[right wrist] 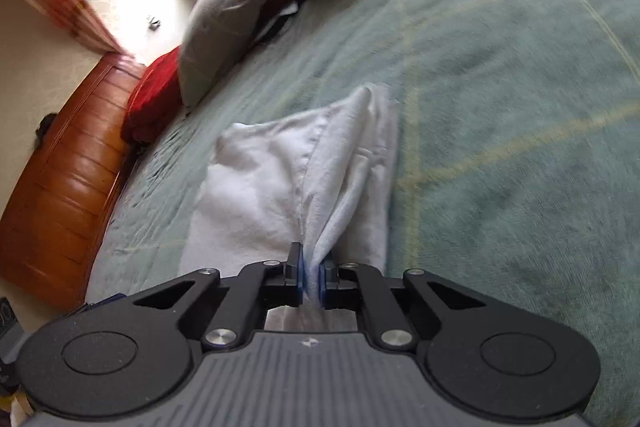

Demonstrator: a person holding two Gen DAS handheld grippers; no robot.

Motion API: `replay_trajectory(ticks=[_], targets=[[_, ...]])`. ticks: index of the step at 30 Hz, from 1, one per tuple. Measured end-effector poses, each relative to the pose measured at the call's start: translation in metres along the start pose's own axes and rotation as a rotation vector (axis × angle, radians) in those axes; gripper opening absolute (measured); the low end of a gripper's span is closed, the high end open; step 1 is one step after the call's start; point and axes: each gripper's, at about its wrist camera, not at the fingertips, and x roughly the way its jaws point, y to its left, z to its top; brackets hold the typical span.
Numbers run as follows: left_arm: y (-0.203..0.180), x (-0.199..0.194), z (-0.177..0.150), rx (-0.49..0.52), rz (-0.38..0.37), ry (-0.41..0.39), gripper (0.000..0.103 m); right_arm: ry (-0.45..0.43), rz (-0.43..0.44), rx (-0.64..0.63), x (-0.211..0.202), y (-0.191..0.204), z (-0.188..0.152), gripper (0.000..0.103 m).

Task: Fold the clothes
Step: 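Open the right gripper and lift both grippers off the shirt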

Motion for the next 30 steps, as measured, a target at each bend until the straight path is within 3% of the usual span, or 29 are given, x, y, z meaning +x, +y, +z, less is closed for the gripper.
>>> replay_trajectory(ticks=[4, 8, 10, 12, 13, 17, 20, 23, 26, 28, 30], targets=[[-0.002, 0.001, 0.002, 0.02, -0.007, 0.002, 0.093, -0.008, -0.003, 0.003, -0.001, -0.005, -0.003, 0.011], [-0.004, 0.001, 0.006, 0.058, -0.003, 0.001, 0.093, -0.085, -0.078, -0.139, -0.026, 0.02, -0.009, 0.018], [-0.005, 0.001, 0.011, 0.072, 0.006, -0.004, 0.093, -0.145, -0.122, -0.267, -0.042, 0.041, -0.017, 0.036], [-0.005, 0.0, 0.015, 0.082, 0.015, -0.013, 0.093, -0.18, -0.125, -0.428, -0.051, 0.066, -0.027, 0.047], [-0.005, -0.001, 0.017, 0.084, 0.01, -0.019, 0.093, -0.172, -0.115, -0.495, -0.049, 0.075, -0.031, 0.052], [-0.005, 0.005, 0.023, 0.077, -0.092, -0.032, 0.093, -0.087, -0.087, -0.676, -0.017, 0.096, -0.053, 0.053], [-0.012, 0.015, 0.022, 0.093, -0.14, -0.022, 0.093, -0.042, -0.227, -0.76, 0.007, 0.084, -0.064, 0.053], [-0.018, 0.027, 0.02, 0.116, -0.164, -0.011, 0.093, -0.031, -0.294, -0.786, 0.006, 0.066, -0.069, 0.049], [-0.024, 0.045, 0.017, 0.137, -0.217, -0.007, 0.093, -0.039, -0.362, -0.785, 0.0, 0.057, -0.071, 0.064], [-0.026, 0.062, 0.013, 0.152, -0.24, 0.003, 0.093, -0.044, -0.349, -0.741, -0.005, 0.052, -0.069, 0.064], [-0.022, 0.08, 0.008, 0.118, -0.248, 0.063, 0.093, -0.063, -0.34, -0.731, -0.013, 0.056, -0.065, 0.064]])
